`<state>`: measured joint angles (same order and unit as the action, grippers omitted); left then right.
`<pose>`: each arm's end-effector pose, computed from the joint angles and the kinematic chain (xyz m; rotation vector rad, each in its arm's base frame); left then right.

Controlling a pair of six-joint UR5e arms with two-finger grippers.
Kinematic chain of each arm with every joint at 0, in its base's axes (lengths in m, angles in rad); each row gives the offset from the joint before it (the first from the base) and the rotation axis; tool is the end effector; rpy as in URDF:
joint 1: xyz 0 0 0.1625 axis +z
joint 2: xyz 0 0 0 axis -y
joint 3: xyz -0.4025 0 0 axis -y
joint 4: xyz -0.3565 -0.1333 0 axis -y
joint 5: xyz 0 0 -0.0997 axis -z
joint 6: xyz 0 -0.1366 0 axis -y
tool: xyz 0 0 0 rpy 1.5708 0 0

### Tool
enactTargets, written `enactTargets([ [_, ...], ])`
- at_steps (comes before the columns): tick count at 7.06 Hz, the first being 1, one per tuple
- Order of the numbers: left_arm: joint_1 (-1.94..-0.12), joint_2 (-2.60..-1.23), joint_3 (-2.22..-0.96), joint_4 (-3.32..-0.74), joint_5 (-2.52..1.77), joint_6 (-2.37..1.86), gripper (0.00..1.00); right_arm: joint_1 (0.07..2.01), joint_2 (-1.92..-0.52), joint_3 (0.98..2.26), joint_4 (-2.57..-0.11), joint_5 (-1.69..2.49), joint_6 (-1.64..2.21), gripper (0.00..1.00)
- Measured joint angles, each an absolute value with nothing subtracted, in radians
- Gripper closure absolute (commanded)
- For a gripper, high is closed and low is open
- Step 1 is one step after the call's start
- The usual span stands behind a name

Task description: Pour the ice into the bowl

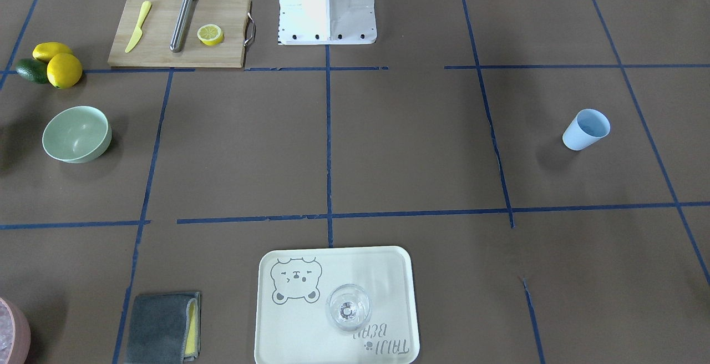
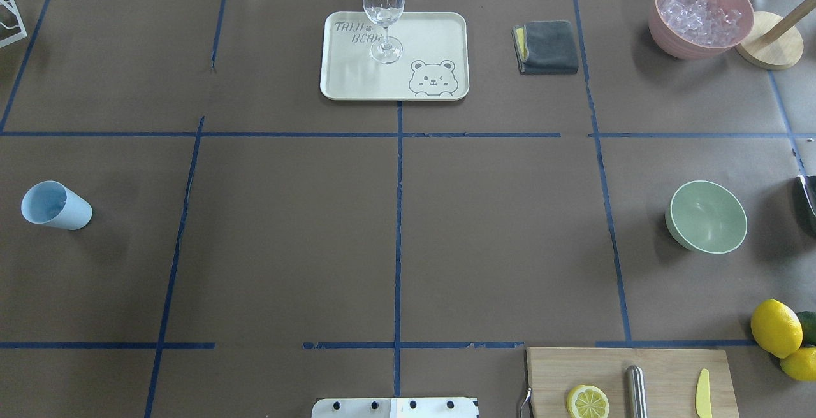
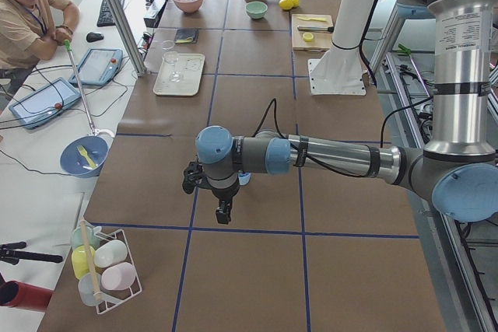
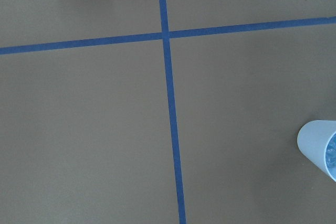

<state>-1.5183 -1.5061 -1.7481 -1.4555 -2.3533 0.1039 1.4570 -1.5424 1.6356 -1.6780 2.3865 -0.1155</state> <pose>-0.0145 -0.4290 0.6212 0.0176 0.7831 0.1473 -0.0192 -0.4656 0.6267 -0.0125 -0.8173 -0.2107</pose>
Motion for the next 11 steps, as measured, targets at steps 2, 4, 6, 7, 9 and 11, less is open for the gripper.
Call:
enactTargets([
  [2,-1.522,-1.517,-1.751,-1.442,-2.362,0.139,0.00,1.457,-1.603,1.716,-1.678,2.388,-0.114,0.00],
  [4,-1.523,-1.514,-1.796,-1.412,-2.367,0.141,0.00,1.454,-1.626,1.761,-1.677,2.389,-0.108,0.00],
  [6,-1.523,-1.510,-1.811,-1.408,-2.367,0.138,0.00,1.377,-1.625,1.790,-1.638,2.386,-0.040,0.00],
  [7,-1.523,-1.510,-1.810,-1.410,-2.368,0.140,0.00,1.304,-1.634,1.793,-1.537,2.375,0.103,0.00],
  [9,-1.523,-1.510,-1.812,-1.415,-2.367,0.144,0.00,1.182,-1.701,1.754,-1.224,2.325,0.409,0.05],
  [11,-1.523,-1.509,-1.816,-1.416,-2.367,0.145,0.00,1.109,-1.734,1.690,-0.927,2.302,0.720,0.04],
])
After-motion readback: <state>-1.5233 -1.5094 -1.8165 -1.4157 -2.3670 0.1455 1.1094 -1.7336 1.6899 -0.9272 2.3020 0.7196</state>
